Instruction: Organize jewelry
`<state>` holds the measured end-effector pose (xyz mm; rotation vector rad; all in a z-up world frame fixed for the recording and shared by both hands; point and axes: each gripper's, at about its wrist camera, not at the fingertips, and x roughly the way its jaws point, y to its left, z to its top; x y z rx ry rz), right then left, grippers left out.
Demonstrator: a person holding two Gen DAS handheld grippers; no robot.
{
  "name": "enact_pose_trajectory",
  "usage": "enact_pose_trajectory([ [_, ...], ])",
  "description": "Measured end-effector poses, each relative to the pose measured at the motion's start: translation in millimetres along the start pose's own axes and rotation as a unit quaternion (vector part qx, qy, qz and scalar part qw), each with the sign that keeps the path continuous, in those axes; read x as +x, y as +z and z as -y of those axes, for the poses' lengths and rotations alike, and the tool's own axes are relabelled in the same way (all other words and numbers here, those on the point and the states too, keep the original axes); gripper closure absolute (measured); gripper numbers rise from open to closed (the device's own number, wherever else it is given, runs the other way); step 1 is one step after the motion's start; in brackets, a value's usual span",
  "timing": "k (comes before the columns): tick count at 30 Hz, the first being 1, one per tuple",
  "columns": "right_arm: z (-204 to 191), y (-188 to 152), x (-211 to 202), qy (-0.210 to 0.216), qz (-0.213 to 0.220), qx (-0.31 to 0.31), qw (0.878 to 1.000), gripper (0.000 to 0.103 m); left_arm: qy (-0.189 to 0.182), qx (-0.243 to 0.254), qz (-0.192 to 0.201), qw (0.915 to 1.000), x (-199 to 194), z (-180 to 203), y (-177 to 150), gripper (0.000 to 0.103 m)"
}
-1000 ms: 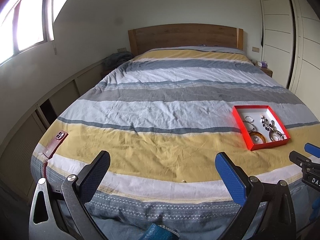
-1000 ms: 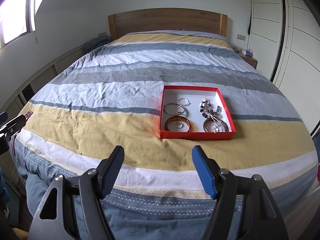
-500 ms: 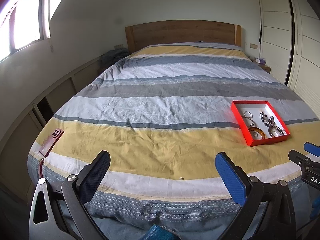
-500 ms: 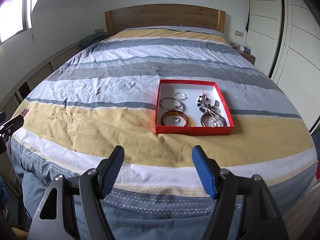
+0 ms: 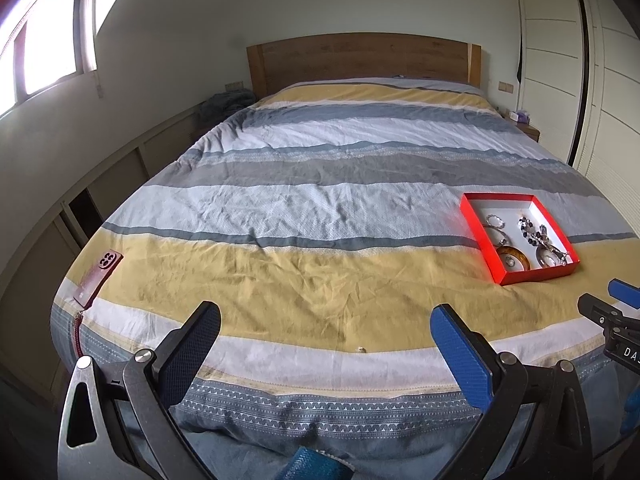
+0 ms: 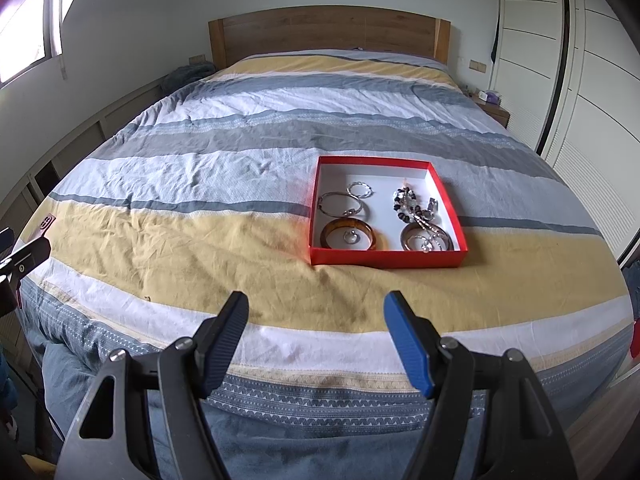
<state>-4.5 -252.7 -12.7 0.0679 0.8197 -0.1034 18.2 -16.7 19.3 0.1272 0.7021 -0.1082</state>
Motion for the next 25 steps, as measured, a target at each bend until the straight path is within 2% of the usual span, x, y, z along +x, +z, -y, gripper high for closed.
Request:
enact_pose_trajectory([
  [25, 0.0, -0.7, 1.3, 0.000, -0.002, 0.000, 1.000, 0.034, -0.002, 0.000, -0.003, 1.0000, 1.5, 1.7, -2.5, 0.000],
])
